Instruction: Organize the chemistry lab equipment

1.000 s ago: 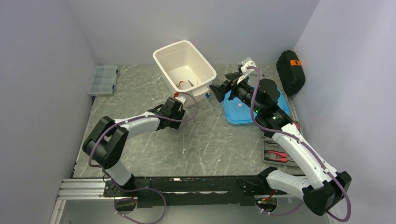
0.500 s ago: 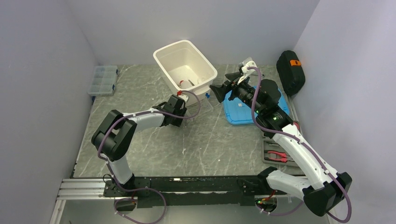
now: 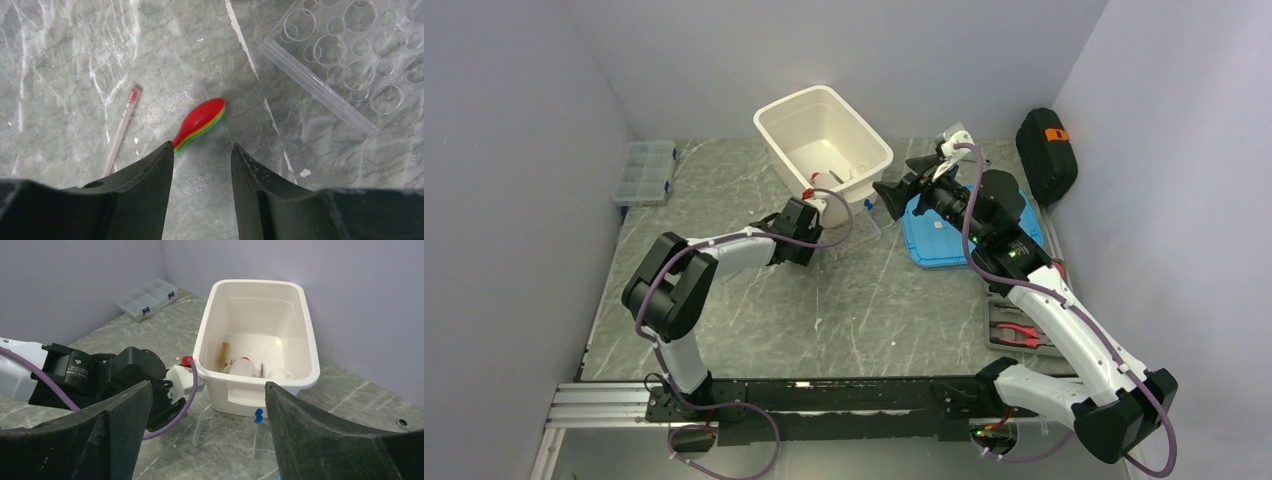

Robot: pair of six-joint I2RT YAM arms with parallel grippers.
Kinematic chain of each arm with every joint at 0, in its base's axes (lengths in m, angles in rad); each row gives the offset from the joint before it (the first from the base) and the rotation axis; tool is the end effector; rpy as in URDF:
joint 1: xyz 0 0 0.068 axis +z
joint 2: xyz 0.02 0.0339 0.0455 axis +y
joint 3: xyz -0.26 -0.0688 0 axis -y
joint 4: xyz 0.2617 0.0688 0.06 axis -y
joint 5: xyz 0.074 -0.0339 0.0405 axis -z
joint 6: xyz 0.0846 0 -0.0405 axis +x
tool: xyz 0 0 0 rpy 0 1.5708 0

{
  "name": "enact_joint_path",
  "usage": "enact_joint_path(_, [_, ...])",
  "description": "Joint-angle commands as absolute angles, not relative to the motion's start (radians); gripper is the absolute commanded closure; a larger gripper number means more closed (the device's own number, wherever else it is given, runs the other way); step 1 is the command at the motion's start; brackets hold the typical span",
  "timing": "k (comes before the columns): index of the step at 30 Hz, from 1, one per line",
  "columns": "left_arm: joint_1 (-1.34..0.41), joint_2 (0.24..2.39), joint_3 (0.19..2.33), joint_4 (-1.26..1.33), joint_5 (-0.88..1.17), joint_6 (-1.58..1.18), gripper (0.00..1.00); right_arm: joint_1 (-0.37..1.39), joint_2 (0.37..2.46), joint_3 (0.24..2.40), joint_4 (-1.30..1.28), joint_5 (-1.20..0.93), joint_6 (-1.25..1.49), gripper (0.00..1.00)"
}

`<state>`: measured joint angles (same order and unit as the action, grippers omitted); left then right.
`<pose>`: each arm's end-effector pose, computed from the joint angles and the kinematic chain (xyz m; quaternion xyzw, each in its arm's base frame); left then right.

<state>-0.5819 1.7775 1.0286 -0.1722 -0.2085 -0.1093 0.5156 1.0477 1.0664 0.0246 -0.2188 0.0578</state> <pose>0.3444 -0.2056 0.1089 0.1884 0.9241 -0.0147 0.3321 0.2581 0.1674 0.4104 -0.2328 0.6517 0.2755 0.6673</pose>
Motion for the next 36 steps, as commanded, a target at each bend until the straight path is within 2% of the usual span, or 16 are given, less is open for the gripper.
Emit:
enact_joint_path(1, [-0.576, 1.754, 1.067, -0.164, -0.251, -0.071, 0.49, 0.512, 1.043, 1.063, 0.068, -0.229, 0.070, 0.15])
enact_joint_path(19, [-0.542, 1.858, 1.146, -0.237, -0.167, -0.072, 0.51, 0.512, 1.051, 1.062, 0.071, -0.235, 0.077, 0.15])
enact_joint_path(25, [-0.542, 1.876, 1.146, -0.249, -0.154, -0.080, 0.69, 0.512, 1.045, 1.061, 0.069, -0.232, 0.077, 0.15])
enact_joint_path(33, [-0.552, 1.816, 1.070, -0.239, -0.162, -0.133, 0.82, 0.511, 1.044, 1.061, 0.070, -0.227, 0.077, 0.15])
enact_joint_path(36, [-0.560, 1.776, 1.040, -0.263, -0.178, -0.191, 0.91, 0.512, 1.041, 1.060, 0.072, -0.227, 0.081, 0.15])
